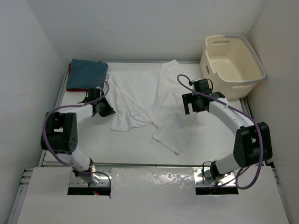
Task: Fold and stack the t-shirts
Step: Flatten out the tshirt
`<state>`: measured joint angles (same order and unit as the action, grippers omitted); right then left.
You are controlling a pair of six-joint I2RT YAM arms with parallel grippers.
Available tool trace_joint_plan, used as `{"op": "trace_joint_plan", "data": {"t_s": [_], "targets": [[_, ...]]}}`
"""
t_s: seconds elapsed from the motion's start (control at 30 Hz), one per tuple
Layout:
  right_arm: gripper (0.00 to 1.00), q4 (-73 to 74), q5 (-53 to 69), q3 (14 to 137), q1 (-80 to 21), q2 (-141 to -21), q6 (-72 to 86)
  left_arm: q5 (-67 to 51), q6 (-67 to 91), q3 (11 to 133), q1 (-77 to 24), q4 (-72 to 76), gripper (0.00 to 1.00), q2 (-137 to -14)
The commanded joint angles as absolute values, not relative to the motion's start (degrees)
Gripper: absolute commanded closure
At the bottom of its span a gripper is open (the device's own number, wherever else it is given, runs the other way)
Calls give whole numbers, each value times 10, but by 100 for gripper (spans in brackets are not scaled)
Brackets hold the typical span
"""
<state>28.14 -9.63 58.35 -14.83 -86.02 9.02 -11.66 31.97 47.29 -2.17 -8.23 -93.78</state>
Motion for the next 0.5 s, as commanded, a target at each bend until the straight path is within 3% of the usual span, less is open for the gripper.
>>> {"op": "trace_joint_plan", "data": {"t_s": [0.0, 0.23, 0.37, 0.47], "targets": [[1, 306, -111, 546, -148, -823, 127, -119, 319, 477, -17, -91, 100, -875], [5, 268, -69, 469, -148, -809, 192, -96, 315, 474, -17, -160, 100, -804], [15, 223, -93, 438, -148, -815, 218, -95, 313, 473, -17, -179, 100, -776], [17, 200, -94, 425, -147, -825, 228, -90, 309, 470, -17, -190, 100, -758]]}}
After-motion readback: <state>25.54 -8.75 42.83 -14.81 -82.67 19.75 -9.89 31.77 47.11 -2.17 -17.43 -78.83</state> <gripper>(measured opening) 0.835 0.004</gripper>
